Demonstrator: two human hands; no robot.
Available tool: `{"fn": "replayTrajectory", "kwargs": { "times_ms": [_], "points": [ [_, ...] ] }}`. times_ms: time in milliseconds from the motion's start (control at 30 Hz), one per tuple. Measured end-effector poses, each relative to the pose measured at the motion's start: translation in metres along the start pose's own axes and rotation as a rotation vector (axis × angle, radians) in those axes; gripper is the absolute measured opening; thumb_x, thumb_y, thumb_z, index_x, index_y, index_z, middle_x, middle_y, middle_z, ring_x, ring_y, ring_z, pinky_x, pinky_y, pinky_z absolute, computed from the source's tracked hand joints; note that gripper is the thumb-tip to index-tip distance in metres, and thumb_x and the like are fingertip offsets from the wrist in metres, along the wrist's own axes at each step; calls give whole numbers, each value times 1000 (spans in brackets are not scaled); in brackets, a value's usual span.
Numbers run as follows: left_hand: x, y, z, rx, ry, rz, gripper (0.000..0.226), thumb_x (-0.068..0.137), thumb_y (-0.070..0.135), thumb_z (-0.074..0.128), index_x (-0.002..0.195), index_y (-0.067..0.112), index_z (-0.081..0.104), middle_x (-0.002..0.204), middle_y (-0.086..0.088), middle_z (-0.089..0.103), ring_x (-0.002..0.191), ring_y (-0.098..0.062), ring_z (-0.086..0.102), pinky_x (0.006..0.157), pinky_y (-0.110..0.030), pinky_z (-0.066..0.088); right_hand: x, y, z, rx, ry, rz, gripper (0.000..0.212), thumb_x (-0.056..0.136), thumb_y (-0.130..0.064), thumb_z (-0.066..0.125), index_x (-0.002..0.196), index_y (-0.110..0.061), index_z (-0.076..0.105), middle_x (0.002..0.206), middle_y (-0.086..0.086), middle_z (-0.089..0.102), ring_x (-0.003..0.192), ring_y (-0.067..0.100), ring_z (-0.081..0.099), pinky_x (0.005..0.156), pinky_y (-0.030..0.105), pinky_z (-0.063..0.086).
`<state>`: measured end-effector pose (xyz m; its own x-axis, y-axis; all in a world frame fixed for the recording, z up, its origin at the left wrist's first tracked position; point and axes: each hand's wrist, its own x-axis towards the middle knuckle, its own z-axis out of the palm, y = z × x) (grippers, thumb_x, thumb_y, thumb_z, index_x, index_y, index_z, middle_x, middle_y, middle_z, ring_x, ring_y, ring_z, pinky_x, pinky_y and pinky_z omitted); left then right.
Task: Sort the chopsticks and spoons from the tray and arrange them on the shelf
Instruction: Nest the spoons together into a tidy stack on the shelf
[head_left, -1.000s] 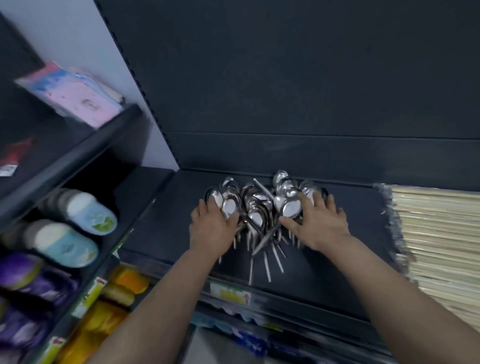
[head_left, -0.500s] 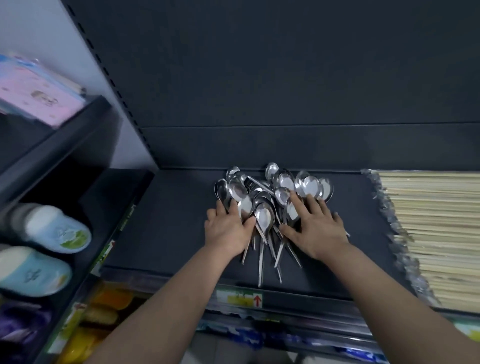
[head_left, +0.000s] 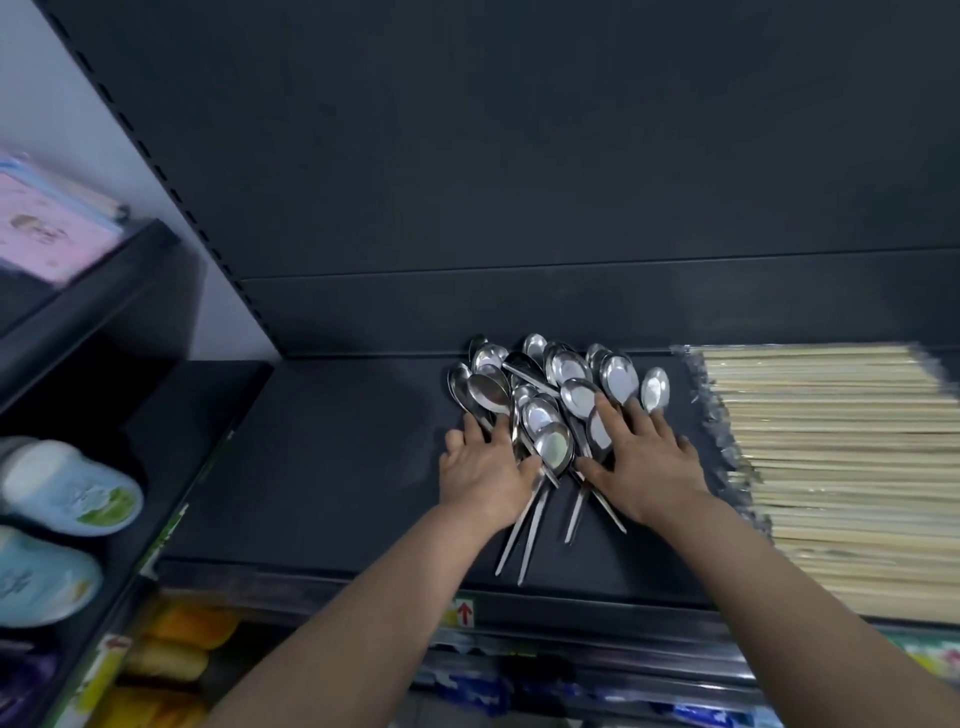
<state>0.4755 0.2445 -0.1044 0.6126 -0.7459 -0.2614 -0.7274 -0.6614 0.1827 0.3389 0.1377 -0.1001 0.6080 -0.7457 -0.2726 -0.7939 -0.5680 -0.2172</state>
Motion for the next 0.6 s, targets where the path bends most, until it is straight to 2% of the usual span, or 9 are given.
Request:
{"fn": "replayTrajectory", "kwargs": {
  "times_ms": [100,167,233,300,367,433,533,600],
  "points": [
    [0,1,-2,-55,-49,-10,69,94,63,33,152,25,23,158,-14,20,138,-35,22,112,-46,31,-1,-2,-5,-20,38,-15,73,93,-57,40,152,-32,5,161,5,-7,147,32,-7,116,55,7],
    [-4,-1,-10,-125,-73,-13,61,97,60,29,145,23,37,151,-10,33,136,-35,26,109,-46,33,-4,-6,-7,9,114,-65,61,95,-48,42,149,-28,22,161,5,0,148,29,-4,116,54,8],
    [-11,-2,-19,-174,-55,31,48,102,47,26,125,16,54,131,-9,51,125,-33,38,101,-41,35,-5,-9,-6,52,224,-123,49,96,-36,43,143,-26,37,159,6,14,147,26,8,115,52,15],
    [-15,-6,-23,-172,12,67,40,105,34,27,101,11,60,109,-10,61,109,-30,50,90,-37,36,-6,-10,-4,63,318,-170,40,95,-29,45,134,-27,50,150,3,34,139,25,26,108,49,28],
    [-13,-14,-23,-204,78,45,34,102,30,35,103,15,65,104,-6,65,103,-27,56,85,-35,42,-8,-11,-1,94,387,-192,33,94,-27,49,124,-30,60,135,-1,50,126,23,39,99,45,35],
    [-8,-23,-21,-260,110,13,24,97,28,46,106,25,69,104,4,69,100,-19,60,84,-34,49,-10,-12,0,134,409,-207,28,93,-27,51,118,-31,65,121,-4,58,116,22,46,92,41,38],
    [-2,-28,-18,-359,144,-17,12,91,30,61,101,26,67,101,10,70,97,-11,63,87,-34,51,-10,-13,1,131,390,-228,27,93,-29,52,117,-31,65,115,-4,61,113,21,50,89,38,40],
    [3,-28,-17,-403,172,-28,12,88,33,64,97,25,63,96,9,70,94,-11,63,84,-34,52,-8,-16,0,154,412,-227,25,93,-29,53,113,-31,67,110,-4,63,109,21,53,87,37,41]
  ]
}}
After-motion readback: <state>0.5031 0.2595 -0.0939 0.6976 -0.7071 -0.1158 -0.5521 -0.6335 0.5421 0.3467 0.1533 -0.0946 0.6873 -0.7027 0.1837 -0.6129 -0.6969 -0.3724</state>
